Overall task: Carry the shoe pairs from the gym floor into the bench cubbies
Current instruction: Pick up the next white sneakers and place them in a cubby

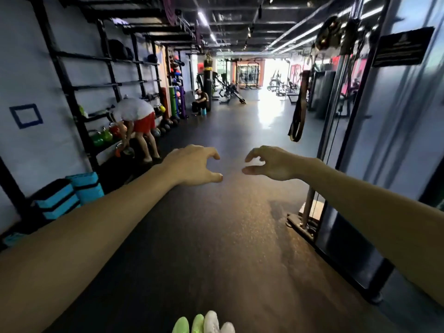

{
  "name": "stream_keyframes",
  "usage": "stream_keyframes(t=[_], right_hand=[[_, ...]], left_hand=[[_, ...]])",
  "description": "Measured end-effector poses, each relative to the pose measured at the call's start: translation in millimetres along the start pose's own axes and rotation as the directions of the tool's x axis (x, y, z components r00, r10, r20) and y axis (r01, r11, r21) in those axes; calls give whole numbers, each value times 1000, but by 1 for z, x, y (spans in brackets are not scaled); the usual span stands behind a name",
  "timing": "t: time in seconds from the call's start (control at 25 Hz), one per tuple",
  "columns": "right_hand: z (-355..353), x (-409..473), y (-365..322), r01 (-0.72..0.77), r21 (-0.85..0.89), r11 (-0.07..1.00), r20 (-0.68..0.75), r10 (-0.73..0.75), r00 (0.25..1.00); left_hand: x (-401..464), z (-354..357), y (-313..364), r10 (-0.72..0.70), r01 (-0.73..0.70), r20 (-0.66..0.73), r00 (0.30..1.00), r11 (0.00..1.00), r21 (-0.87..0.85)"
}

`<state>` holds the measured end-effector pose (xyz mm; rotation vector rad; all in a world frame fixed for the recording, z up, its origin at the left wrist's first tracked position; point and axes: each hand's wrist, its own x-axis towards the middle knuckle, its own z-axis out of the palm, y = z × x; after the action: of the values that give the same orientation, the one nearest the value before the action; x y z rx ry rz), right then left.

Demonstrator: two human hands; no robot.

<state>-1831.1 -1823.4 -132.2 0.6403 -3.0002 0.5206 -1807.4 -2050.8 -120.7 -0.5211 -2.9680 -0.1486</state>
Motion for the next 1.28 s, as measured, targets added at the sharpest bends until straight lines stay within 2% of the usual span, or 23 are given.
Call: stream_keyframes(t=[0.16, 0.4, 0.56, 0.68, 0.96, 1.16, 1.28], right_hand=[[73, 63, 31, -75, -19, 997, 15, 75, 997], [230, 115, 105, -167, 2, 986, 114, 165, 980], [379, 128, 172, -213, 34, 977, 193, 202, 960], [507, 108, 219, -266, 73, 961, 252, 240, 937], [800, 21, 295, -370, 75, 926, 457, 298, 838], [941, -25, 315, -402, 136, 905, 506, 285, 814], [1004, -57, 311, -402, 163, 901, 538, 260, 802]], left_hand=[[53, 84, -40, 33, -27, 92, 995, 997, -68], [105, 247, -78, 43, -4, 251, 967, 988, -155], [116, 407, -95, 55, 19, 369, 928, 981, -194], [100, 538, -102, 28, 78, 421, 907, 969, -234], [12, 832, -108, 14, 140, 598, 801, 967, -211], [-37, 975, -101, 25, 118, 620, 784, 975, -189], [-69, 1037, -94, 43, 41, 709, 704, 994, -101]])
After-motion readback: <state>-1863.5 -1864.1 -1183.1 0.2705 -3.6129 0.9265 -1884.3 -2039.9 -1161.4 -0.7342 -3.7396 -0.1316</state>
